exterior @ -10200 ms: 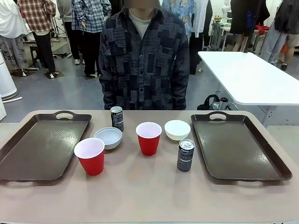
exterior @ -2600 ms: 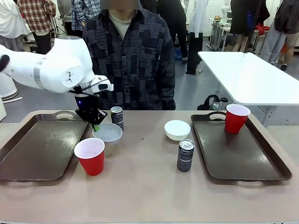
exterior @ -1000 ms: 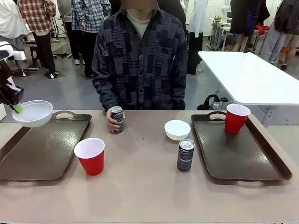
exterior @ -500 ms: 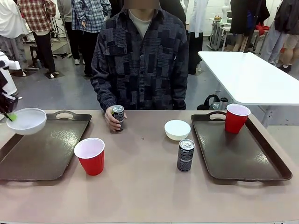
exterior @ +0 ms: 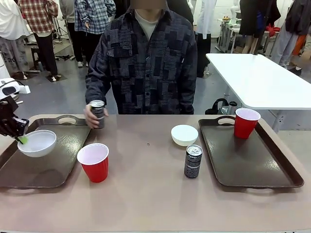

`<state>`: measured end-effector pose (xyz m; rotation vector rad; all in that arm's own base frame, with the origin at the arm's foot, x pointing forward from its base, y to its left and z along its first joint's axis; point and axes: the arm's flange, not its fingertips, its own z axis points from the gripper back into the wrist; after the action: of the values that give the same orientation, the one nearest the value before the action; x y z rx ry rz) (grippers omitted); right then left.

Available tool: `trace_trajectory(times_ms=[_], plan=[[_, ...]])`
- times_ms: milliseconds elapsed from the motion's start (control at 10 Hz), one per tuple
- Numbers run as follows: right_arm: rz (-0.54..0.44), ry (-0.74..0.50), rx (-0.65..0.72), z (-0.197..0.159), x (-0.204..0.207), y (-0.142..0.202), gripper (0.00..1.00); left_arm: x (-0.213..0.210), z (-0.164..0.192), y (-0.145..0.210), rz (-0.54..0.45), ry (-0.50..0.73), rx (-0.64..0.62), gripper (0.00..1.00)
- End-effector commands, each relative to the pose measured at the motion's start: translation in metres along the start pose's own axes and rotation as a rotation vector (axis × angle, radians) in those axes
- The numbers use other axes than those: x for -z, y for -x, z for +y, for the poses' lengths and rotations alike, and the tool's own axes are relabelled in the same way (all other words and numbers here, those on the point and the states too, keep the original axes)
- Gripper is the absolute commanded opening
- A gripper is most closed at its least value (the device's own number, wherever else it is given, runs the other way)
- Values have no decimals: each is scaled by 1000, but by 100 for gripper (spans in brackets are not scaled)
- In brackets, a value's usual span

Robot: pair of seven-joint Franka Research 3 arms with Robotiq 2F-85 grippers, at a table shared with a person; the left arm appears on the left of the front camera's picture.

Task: Prepare tableware on both trays.
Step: Pick up a Picnic Bowl from the table and place it on a Handle tray.

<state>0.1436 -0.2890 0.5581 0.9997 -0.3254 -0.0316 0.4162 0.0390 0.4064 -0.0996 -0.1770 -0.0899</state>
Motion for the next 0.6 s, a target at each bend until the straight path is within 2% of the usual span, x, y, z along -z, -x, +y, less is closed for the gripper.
trace_trajectory(times_ms=[0,100,200,400,500], plan=[[-13,-26,-17,2,-2,-1,100,-6,-8,9,-28,28,25,0],[-13,-26,-17,2,-2,-1,100,-36,-36,58,24,58,76,0],[-13,-26,-17,2,-2,-1,100,-61,-53,101,4,38,137,0],[-13,-26,-17,2,-2,-1,100,-61,-53,110,21,38,117,0],[-13,-26,-17,2,-2,-1,100,-61,-52,103,22,44,119,0]])
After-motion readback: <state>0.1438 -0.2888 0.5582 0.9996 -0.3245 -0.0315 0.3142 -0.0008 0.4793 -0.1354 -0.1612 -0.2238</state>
